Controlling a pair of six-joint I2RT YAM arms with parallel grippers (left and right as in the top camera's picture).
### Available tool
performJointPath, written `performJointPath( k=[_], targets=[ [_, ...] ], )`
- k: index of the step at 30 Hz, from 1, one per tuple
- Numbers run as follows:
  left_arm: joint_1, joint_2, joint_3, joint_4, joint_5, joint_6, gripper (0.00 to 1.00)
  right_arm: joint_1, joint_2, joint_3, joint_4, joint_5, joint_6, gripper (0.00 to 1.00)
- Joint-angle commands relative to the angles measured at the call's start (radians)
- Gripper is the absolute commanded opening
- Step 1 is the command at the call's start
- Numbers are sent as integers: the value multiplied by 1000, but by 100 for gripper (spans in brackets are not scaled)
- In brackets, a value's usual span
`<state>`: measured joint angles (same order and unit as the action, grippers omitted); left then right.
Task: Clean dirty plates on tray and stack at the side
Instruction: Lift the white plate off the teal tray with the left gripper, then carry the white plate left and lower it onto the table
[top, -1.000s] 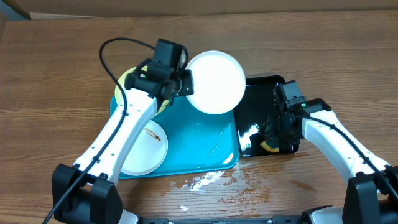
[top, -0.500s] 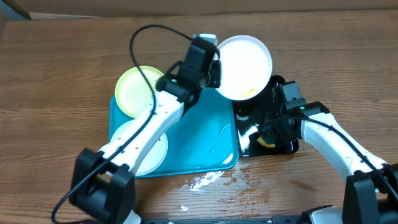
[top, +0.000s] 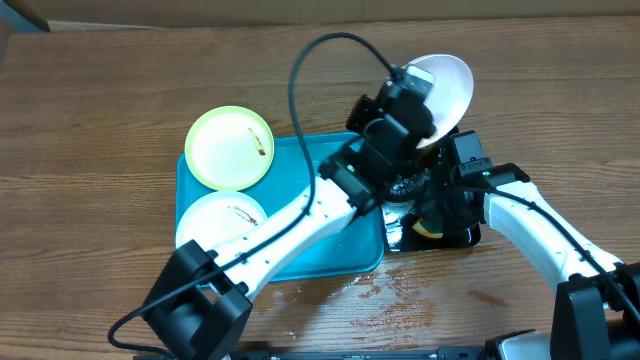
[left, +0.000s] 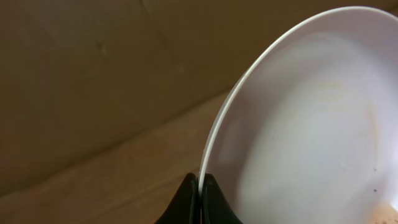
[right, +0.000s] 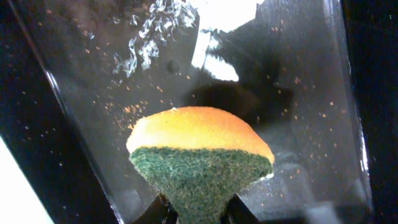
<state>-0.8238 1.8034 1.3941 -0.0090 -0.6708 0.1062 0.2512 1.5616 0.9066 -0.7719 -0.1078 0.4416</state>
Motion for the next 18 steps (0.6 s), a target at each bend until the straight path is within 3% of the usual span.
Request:
performJointPath(
  k=[1,14,18],
  targets=[
    [-15,3,23,49,-193,155,4,0,0,-5,-1,-6,5,18],
    [-100,3,23,103,-337,256,4,0,0,-5,0,-6,5,18],
    [-92,3,22,87,-274,203,4,0,0,-5,5,-6,5,18]
  ],
)
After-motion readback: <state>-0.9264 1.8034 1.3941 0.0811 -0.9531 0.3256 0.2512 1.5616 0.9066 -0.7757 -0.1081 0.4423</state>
